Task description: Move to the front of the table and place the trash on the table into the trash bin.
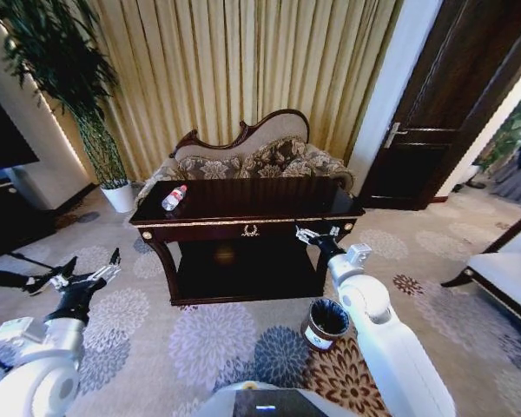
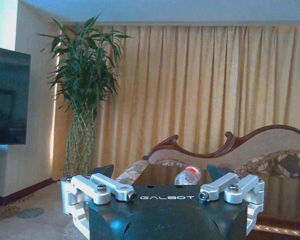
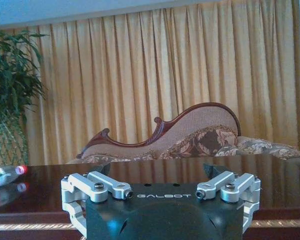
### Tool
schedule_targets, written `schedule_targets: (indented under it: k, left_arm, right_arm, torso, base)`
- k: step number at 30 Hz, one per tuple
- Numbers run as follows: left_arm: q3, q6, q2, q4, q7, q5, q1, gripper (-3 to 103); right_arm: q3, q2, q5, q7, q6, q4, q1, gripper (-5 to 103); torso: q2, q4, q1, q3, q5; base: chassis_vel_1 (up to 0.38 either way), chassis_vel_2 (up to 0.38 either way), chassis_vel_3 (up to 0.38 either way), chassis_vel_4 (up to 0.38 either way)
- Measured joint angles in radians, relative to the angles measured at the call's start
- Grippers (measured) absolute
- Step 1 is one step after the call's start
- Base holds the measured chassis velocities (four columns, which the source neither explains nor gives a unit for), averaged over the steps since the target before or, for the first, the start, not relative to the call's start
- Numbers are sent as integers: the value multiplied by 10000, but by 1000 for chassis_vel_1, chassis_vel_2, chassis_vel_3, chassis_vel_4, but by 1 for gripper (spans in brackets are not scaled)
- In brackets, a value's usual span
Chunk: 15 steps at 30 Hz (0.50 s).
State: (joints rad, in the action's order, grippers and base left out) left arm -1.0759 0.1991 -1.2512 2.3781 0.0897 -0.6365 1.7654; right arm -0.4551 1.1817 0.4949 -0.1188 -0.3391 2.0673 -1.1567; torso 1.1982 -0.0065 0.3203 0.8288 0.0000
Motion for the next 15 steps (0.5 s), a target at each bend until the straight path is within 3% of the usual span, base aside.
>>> schedule_targets:
  k: [15]
  left_arm:
    - [73,-53,-151,-80,-25,34,51,100]
  right_arm:
    - [37,-18,-365,0,-28,58,-149,100]
  torso:
    - [-7,1,14,5,1]
  base:
    - [-290,282,305,-284]
